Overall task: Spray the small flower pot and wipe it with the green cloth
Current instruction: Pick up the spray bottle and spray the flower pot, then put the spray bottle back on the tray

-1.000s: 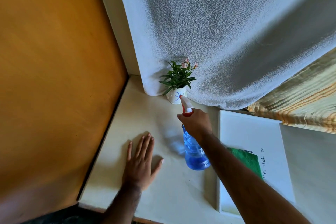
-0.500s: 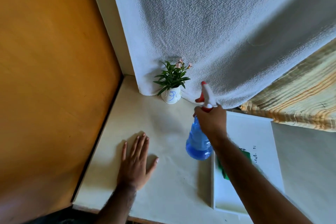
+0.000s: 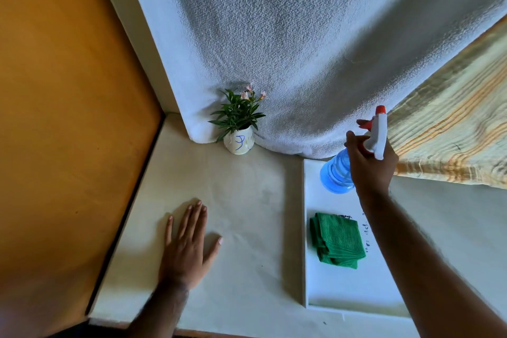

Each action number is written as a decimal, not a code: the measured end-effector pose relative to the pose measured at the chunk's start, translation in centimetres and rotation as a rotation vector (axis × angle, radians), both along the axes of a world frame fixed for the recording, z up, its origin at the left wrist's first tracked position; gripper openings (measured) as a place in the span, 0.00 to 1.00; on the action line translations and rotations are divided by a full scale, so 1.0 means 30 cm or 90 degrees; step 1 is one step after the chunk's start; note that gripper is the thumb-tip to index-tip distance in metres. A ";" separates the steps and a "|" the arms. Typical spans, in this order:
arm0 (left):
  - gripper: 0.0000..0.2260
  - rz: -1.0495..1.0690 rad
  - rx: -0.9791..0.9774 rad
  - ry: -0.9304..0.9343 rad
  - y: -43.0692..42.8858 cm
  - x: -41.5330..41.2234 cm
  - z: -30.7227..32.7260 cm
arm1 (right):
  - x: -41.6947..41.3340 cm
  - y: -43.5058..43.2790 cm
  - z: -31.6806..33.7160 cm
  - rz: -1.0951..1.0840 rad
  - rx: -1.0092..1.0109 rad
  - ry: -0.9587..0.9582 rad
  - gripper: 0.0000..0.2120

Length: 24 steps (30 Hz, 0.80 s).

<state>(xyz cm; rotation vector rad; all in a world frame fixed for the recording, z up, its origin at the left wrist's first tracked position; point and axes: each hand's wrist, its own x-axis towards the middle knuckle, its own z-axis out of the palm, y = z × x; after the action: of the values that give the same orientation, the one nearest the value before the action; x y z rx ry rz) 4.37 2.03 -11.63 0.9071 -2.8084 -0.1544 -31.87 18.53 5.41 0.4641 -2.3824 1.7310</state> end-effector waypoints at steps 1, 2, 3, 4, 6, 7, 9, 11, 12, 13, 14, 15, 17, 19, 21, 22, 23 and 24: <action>0.37 0.001 0.001 -0.001 -0.001 0.002 -0.003 | -0.006 0.004 -0.017 0.003 0.002 0.002 0.09; 0.37 0.001 0.002 -0.002 -0.003 0.004 -0.008 | -0.011 0.006 -0.033 0.005 0.000 0.004 0.09; 0.38 0.000 0.002 -0.003 -0.005 0.006 -0.012 | -0.014 0.008 -0.048 0.005 -0.005 0.003 0.09; 0.38 -0.001 0.002 -0.004 -0.005 0.007 -0.018 | -0.016 0.011 -0.062 0.006 -0.007 -0.002 0.09; 0.38 -0.003 0.001 -0.002 -0.004 0.008 -0.027 | -0.019 0.018 -0.087 0.012 -0.001 -0.022 0.10; 0.38 -0.003 0.000 0.000 -0.004 0.009 -0.030 | -0.016 0.022 -0.096 0.017 0.005 -0.032 0.10; 0.38 -0.001 -0.002 0.000 -0.008 0.008 -0.034 | -0.010 0.031 -0.105 0.021 0.014 -0.043 0.10; 0.38 -0.002 -0.004 -0.002 -0.010 0.008 -0.033 | -0.003 0.033 -0.100 0.027 0.017 -0.042 0.10; 0.38 -0.003 -0.005 -0.003 -0.011 0.008 -0.034 | 0.003 0.031 -0.089 0.035 0.013 -0.046 0.10; 0.38 -0.003 -0.006 -0.004 -0.013 0.008 -0.035 | 0.008 0.027 -0.078 0.043 0.010 -0.052 0.12; 0.38 -0.002 -0.005 -0.003 -0.013 0.009 -0.036 | 0.010 0.026 -0.071 0.048 0.015 -0.048 0.16; 0.38 -0.002 -0.004 -0.001 -0.013 0.010 -0.036 | 0.011 0.028 -0.069 0.050 0.032 -0.039 0.21; 0.38 -0.003 -0.002 0.000 -0.011 0.009 -0.036 | 0.011 0.045 -0.085 0.049 0.061 -0.050 0.25; 0.38 -0.002 0.001 0.001 -0.009 0.006 -0.035 | 0.015 0.068 -0.109 0.035 0.064 -0.116 0.33; 0.38 -0.001 0.005 0.005 -0.009 0.008 -0.034 | 0.041 0.098 -0.132 0.026 0.107 -0.142 0.40; 0.38 -0.001 0.006 0.006 -0.009 0.010 -0.034 | 0.067 0.119 -0.147 0.021 0.122 -0.133 0.40; 0.38 -0.001 0.008 0.007 -0.010 0.011 -0.034 | 0.102 0.145 -0.169 0.011 0.130 -0.116 0.40; 0.38 -0.002 0.011 0.007 -0.010 0.012 -0.033 | 0.144 0.178 -0.196 -0.004 0.144 -0.094 0.39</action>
<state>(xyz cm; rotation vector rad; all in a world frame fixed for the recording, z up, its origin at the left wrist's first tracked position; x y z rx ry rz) 4.72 1.71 -12.62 0.9034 -2.8023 -0.1831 -27.54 23.88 -0.46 0.3685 -2.6951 1.5502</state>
